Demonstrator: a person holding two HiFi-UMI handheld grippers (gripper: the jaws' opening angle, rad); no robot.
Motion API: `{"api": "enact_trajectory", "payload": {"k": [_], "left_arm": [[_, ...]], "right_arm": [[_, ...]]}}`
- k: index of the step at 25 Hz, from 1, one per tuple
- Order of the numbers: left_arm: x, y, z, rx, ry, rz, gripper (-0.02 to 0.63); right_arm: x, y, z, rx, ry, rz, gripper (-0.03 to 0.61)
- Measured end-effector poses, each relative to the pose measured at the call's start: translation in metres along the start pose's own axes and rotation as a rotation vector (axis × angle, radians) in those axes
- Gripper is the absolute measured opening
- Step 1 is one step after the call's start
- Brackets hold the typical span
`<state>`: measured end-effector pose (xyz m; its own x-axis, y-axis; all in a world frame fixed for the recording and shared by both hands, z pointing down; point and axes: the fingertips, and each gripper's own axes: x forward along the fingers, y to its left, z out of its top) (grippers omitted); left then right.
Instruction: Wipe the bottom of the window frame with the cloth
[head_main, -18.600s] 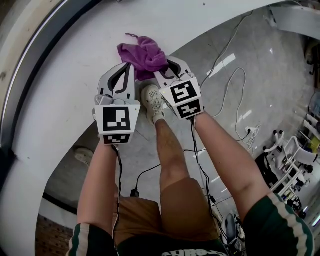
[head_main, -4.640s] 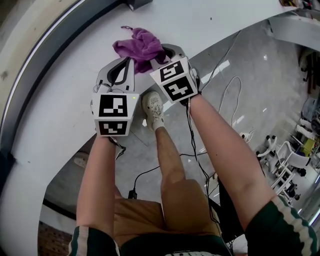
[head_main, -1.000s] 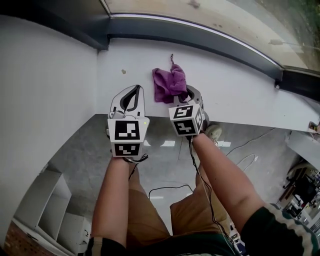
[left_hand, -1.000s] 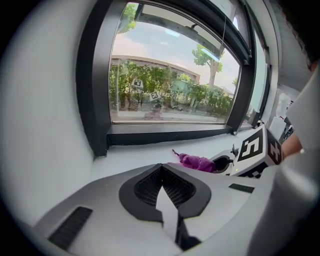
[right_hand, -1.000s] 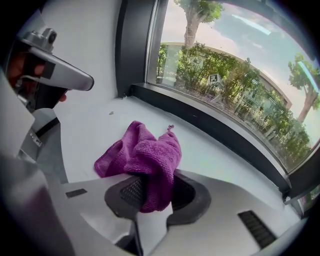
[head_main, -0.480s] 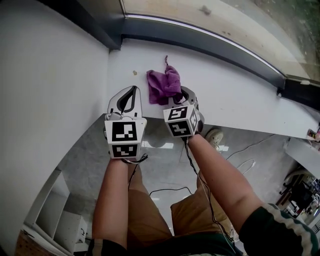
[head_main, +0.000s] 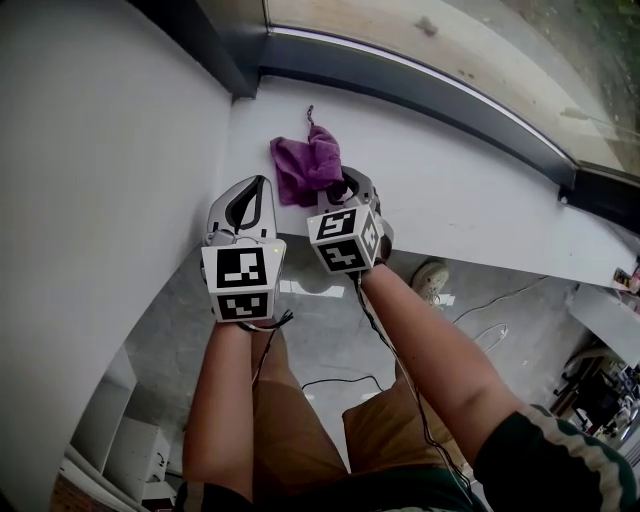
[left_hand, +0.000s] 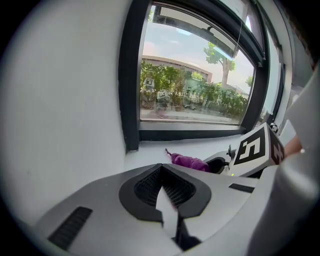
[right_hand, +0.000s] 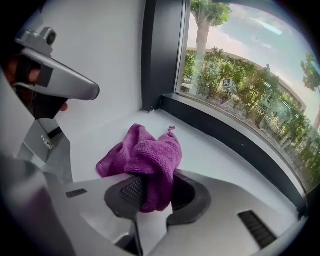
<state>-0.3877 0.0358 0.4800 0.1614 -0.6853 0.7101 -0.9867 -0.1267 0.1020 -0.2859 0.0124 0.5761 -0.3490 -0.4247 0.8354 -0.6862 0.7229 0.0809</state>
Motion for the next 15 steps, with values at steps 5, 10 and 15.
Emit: {"api": "enact_trajectory", "payload": {"k": [5,10,15], "left_arm": [[-0.004,0.01,-0.002,-0.002,0.002,0.014,0.009],[-0.012,0.027,-0.007,-0.045,-0.003,0.044,0.009],[-0.014,0.028,-0.009,-0.044,0.002,0.038,0.009]], "right_arm": [[0.008,0.016,0.015,-0.015,-0.018,0.034,0.103],[0.016,0.037,0.033,-0.063,-0.037,0.084,0.103],[0.023,0.059,0.048,-0.121,-0.041,0.152,0.103]]}}
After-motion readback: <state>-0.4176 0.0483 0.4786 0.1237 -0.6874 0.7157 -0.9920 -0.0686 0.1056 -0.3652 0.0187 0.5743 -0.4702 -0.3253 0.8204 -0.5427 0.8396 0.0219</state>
